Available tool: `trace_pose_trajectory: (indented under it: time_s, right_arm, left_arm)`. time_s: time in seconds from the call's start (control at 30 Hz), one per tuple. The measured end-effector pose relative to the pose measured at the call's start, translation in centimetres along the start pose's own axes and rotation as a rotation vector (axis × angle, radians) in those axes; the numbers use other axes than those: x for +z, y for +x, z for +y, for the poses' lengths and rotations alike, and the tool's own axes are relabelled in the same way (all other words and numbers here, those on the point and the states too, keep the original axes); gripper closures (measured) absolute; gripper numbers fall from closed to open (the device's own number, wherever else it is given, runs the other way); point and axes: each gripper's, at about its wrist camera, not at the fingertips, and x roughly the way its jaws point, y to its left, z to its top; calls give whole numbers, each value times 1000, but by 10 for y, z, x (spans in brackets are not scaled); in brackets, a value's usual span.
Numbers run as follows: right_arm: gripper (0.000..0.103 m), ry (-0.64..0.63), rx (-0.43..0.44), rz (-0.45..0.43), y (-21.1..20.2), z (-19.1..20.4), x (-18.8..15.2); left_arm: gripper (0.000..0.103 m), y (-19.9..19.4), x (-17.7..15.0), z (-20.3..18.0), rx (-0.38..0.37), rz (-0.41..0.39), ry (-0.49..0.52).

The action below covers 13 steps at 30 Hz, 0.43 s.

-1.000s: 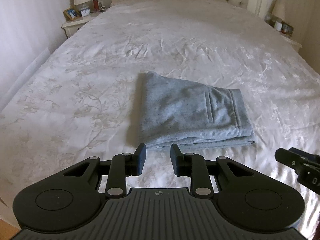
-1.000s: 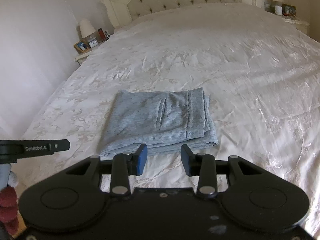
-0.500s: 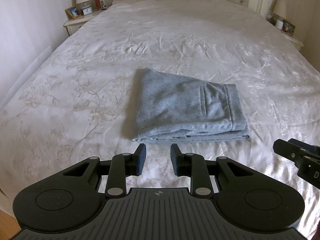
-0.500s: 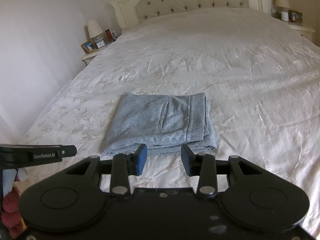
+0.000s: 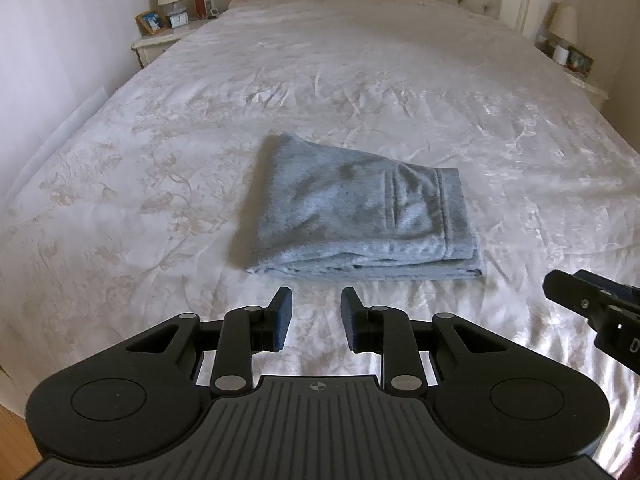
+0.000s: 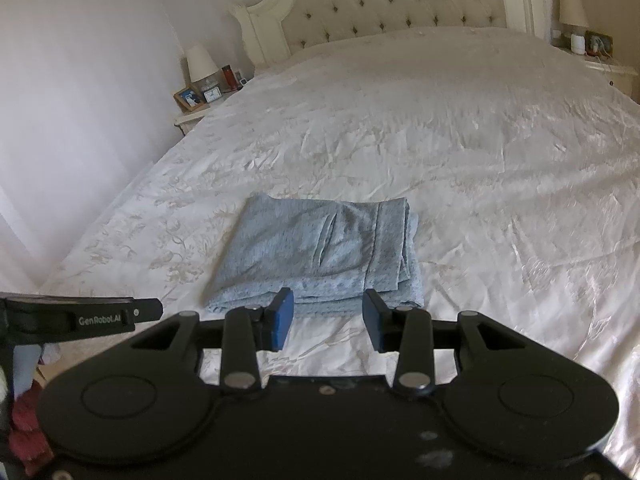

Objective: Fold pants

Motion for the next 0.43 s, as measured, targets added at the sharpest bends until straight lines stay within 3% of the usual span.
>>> trace_pose_trajectory:
  time_s: [0.2, 0.43]
  right_arm:
    - [62, -8, 12, -5, -6, -5, -1]
    - [61, -7, 24, -6, -9, -14, -2]
  left_arm:
    - [77, -3, -8, -5, 0, -28, -56]
    - [77, -5, -10, -13, 35, -40, -46]
